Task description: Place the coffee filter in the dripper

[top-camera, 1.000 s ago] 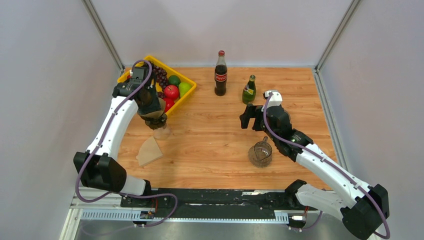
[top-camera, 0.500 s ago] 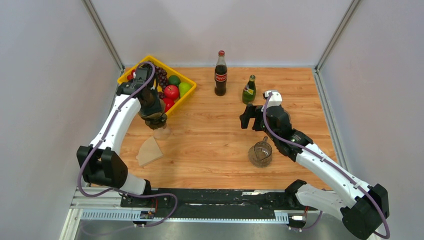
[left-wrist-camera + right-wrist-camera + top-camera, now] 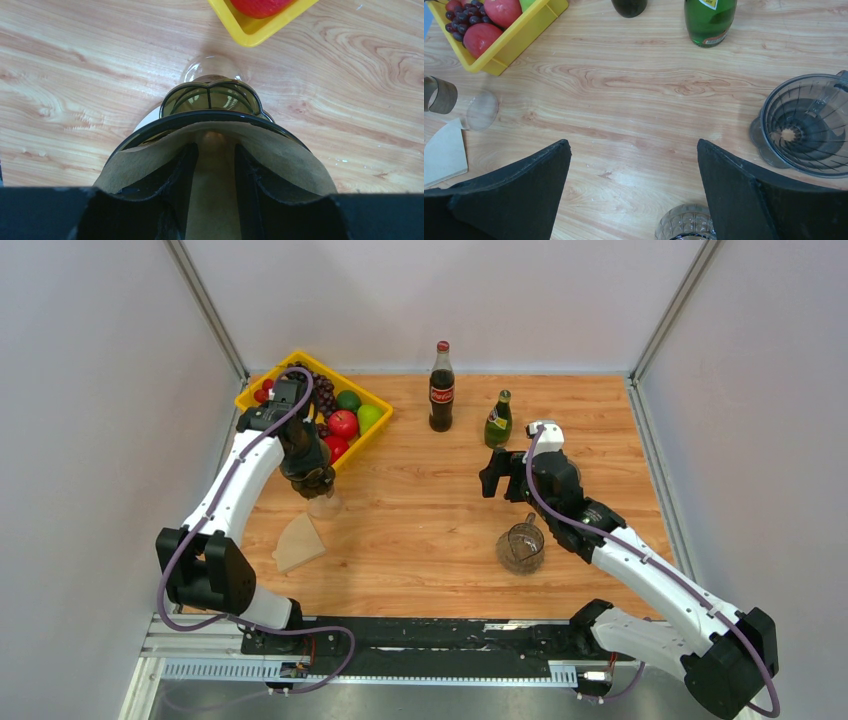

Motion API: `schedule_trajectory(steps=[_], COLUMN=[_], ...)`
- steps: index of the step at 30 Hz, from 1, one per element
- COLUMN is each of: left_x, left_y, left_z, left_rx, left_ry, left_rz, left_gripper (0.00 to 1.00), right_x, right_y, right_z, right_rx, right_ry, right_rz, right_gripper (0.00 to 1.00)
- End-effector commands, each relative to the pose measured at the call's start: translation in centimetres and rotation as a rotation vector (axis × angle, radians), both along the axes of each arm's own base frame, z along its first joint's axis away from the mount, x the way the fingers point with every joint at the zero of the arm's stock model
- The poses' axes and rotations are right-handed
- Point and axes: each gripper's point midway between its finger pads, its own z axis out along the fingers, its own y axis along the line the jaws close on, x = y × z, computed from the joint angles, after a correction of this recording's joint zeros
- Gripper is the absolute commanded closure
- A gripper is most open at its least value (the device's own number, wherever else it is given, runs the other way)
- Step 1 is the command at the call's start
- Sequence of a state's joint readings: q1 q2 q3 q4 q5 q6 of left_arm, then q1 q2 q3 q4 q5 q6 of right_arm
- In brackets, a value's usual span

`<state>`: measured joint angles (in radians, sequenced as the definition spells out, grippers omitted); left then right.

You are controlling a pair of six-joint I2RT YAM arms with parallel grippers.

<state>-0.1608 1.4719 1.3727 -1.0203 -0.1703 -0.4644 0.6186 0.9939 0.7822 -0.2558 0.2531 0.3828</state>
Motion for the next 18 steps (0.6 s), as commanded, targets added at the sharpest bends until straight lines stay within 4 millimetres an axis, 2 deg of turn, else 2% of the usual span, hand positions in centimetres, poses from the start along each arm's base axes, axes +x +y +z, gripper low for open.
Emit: schedule_trajectory(steps=[1, 11, 18], left_x=[0.3, 1.0, 0.9], left_y=[0.0, -0.1, 0.1], left_z=[-0.4, 2.6, 3.5], left_rx=[-0.008, -0.012, -0.011], left_ry=[-0.002, -0.08, -0.103], left_rz=[-0.004, -0.006, 0.002], left_gripper=[0.55, 0.54, 0.53], right_x=[0.3, 0.2, 0.3], right_y=[-0.4, -0.3, -0.3], right_z=[0.1, 0.0, 0.0], right_rx=[-0.011, -0.013, -0.013], right_ry=[-0.015, -0.012, -0.01], right_rz=[-0.013, -0.008, -0.008], right_gripper=[0.0, 0.0, 0.0])
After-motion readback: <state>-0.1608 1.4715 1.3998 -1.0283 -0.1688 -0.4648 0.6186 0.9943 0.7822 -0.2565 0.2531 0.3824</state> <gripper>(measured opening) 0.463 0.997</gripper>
